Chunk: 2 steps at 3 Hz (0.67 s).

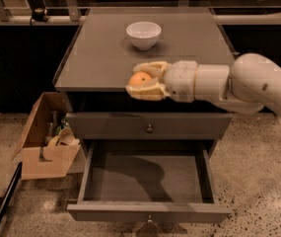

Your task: Pick orange from middle drawer and place on counter

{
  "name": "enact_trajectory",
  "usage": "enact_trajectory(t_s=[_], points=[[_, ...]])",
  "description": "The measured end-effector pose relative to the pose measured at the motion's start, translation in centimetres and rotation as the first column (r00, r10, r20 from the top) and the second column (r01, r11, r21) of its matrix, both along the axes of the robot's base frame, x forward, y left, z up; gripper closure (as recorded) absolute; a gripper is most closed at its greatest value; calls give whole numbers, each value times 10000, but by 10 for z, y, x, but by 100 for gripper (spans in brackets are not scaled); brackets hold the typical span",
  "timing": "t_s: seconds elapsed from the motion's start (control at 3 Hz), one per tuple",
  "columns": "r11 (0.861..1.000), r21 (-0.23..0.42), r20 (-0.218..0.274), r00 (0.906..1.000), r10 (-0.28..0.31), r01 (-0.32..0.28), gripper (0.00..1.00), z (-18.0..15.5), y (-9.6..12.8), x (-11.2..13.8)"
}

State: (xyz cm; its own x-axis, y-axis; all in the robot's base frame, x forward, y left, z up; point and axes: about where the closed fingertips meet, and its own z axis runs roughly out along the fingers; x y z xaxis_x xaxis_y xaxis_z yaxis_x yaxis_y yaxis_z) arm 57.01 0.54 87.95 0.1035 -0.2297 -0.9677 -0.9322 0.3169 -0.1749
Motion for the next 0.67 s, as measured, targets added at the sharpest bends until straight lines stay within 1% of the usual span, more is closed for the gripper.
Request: enact_trajectory(t_s=[0.33,0.67], points=[[9999,-96,88,9999,-83,84,100,8,3,34],[9988,-213,185,9989,-440,444,100,14,4,70]])
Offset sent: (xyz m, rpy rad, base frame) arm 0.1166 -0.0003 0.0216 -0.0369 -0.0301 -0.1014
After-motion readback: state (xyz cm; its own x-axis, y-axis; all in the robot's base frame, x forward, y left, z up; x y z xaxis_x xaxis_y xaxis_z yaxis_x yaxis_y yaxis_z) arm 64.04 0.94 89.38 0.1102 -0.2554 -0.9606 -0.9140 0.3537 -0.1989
